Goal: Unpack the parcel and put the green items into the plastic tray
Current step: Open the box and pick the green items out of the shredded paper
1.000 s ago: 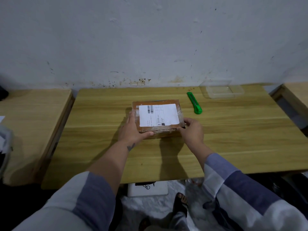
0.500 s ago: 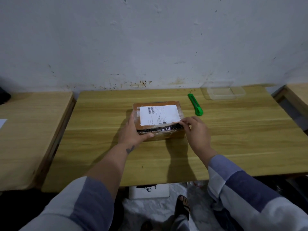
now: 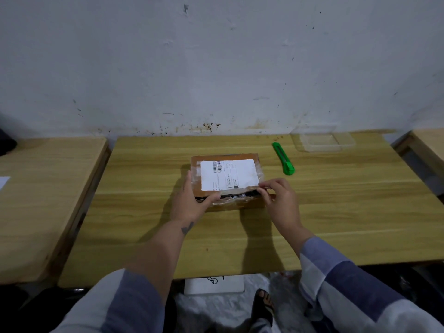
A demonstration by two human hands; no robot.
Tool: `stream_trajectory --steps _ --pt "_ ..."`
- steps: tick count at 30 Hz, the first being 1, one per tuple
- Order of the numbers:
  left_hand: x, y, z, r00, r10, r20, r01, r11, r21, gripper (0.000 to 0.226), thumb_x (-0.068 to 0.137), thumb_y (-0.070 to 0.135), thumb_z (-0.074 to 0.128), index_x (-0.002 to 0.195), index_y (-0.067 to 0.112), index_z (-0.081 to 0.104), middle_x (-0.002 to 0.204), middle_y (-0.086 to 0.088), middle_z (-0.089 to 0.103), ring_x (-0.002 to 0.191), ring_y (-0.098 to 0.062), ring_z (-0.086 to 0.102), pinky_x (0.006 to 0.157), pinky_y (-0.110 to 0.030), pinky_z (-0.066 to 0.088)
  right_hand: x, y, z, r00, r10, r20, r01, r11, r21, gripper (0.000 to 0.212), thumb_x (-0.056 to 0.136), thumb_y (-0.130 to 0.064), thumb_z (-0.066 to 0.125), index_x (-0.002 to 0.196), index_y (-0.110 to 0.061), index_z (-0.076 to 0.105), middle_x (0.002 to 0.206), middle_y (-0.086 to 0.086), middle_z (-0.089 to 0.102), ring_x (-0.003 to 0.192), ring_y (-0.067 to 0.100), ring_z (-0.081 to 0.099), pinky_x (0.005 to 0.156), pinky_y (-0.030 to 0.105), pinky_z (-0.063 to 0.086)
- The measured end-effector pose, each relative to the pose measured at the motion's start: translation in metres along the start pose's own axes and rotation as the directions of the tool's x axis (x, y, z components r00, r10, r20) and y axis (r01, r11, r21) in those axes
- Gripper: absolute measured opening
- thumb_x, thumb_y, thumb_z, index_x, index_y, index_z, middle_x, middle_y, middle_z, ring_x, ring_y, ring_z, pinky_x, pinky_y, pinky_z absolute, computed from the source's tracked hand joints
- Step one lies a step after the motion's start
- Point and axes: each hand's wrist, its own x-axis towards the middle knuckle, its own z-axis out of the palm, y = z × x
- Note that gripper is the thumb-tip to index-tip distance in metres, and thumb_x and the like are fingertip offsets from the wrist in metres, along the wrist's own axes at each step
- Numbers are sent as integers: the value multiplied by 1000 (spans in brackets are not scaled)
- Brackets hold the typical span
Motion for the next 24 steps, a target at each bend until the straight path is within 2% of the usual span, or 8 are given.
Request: stream_trajectory --steps 4,8,11,14,18,24 --pt "3 -1 2 999 7 -32 -7 1000 5 107 71 57 73 153 29 9 156 0 30 140 -25 34 105 -42 37 -2 6 2 999 9 39 -11 999 33 32 81 -10 71 113 -7 67 102 -3 50 93 13 56 87 25 53" --pt "4 0 2 999 13 -39 -10 996 93 104 74 61 67 153 28 8 155 -2 31 138 -27 37 100 -41 41 4 16 1 995 37 97 -42 998 52 44 78 -15 75 120 -9 64 116 6 59 103 18 59 90 30 53" --pt "4 0 3 999 25 -41 -20 994 107 104 73 62 66 153 27 8 155 -3 31 138 -27 36 101 -41 41 7 15 0 994 2 106 0 1000 -14 33 81 -18 72 112 -9 69 109 9 69 95 21 65 88 31 55" --pt "6 -4 1 1000 15 -26 -13 999 50 109 67 58 74 152 29 13 153 -1 35 137 -25 38 104 -44 39 9 12 0 995 -80 55 84 994 -75 22 85 -17 67 104 -7 73 97 11 73 85 24 68 77 29 54" --pt "7 -2 -2 999 28 -19 -28 1000 9 113 57 58 81 149 29 21 144 3 48 129 -21 48 101 -43 46 12 8 1 997 -60 -39 53 987 -152 20 91 -26 60 100 -15 73 95 6 73 81 26 68 66 38 55" --pt "7 -3 -2 998 55 -13 -55 998 8 111 67 50 79 152 31 10 152 1 38 136 -26 39 102 -41 40 11 4 8 994 -50 -94 37 991 -130 19 93 -22 55 98 -11 69 95 9 69 80 30 64 66 38 52"
